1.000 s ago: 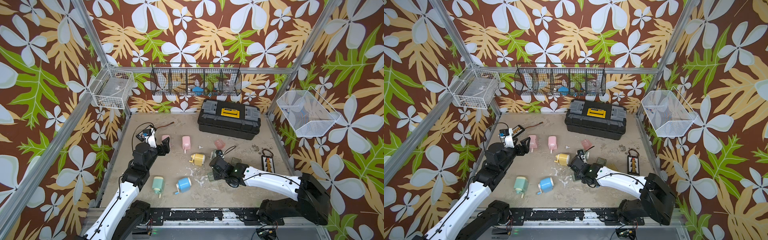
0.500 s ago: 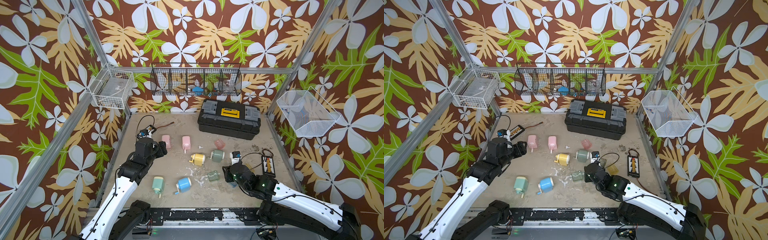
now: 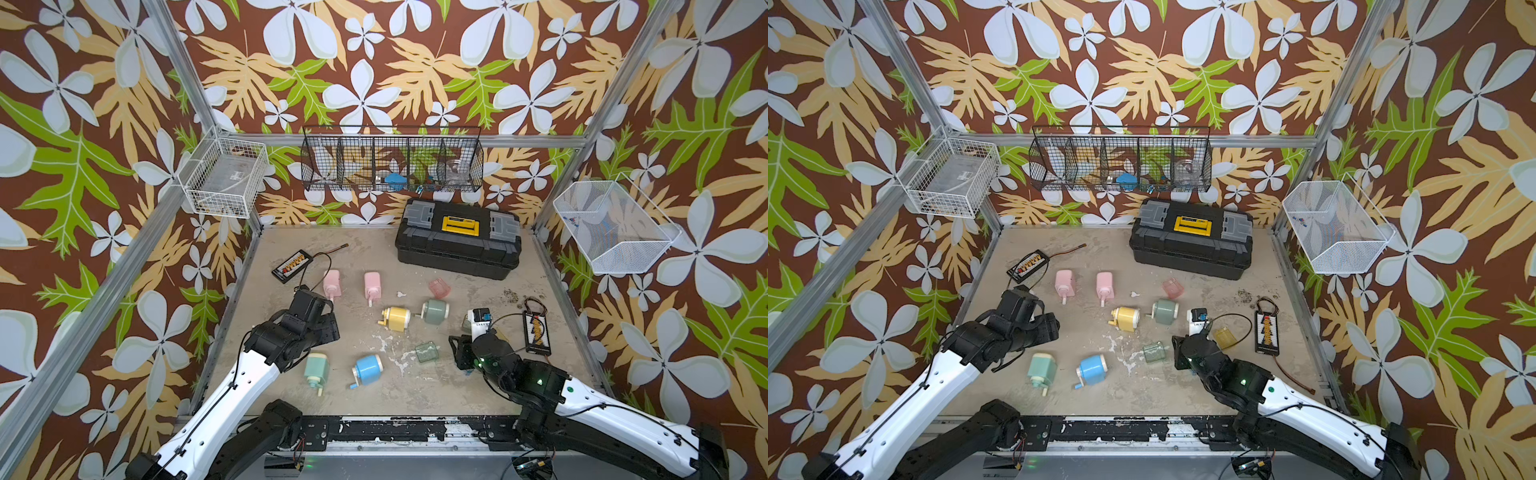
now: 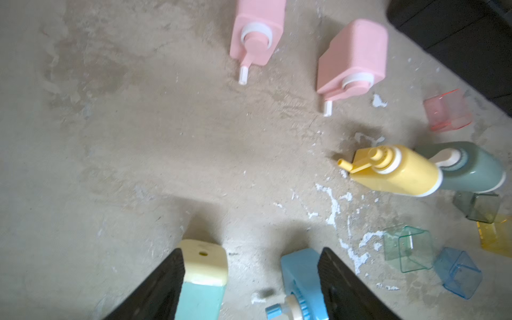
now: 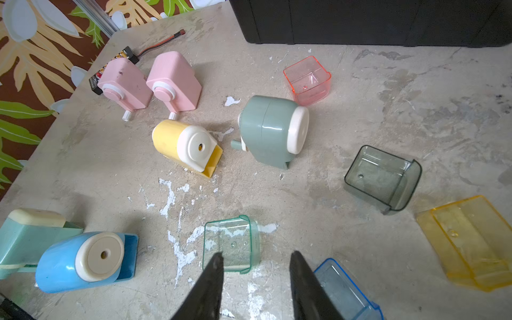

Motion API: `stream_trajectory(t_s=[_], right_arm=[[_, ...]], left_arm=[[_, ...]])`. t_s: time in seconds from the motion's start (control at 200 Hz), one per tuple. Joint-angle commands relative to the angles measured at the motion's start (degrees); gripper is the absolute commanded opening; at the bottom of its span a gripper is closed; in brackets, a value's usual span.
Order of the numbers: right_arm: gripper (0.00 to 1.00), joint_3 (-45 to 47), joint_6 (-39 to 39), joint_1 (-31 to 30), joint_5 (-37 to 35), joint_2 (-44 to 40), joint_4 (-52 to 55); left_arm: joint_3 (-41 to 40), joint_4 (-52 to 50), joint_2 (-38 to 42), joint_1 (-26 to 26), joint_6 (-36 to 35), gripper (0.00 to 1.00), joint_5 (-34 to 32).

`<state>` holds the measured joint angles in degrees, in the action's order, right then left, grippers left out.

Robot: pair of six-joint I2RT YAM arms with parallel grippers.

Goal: Put the tray back into the pencil sharpener
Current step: Pick up the pencil sharpener from the center of the board.

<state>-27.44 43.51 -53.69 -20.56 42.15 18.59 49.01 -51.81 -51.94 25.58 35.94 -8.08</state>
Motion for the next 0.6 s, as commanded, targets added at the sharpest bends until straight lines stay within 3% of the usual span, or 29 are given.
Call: stream_trajectory(t_s=[0.0, 0.596], right_arm=[[0.41, 0.6, 0.6, 0.0, 0.8, -1.0, -1.9], [0.41, 1.0, -0.4, -0.1, 2.5, -2.2, -3.3]], left_arm=[[-0.4, -7.4, -0.4, 0.1, -0.6, 0.79, 0.6], [-3.3, -10.6, -3.6, 0.6, -5.1, 0.85, 3.9]])
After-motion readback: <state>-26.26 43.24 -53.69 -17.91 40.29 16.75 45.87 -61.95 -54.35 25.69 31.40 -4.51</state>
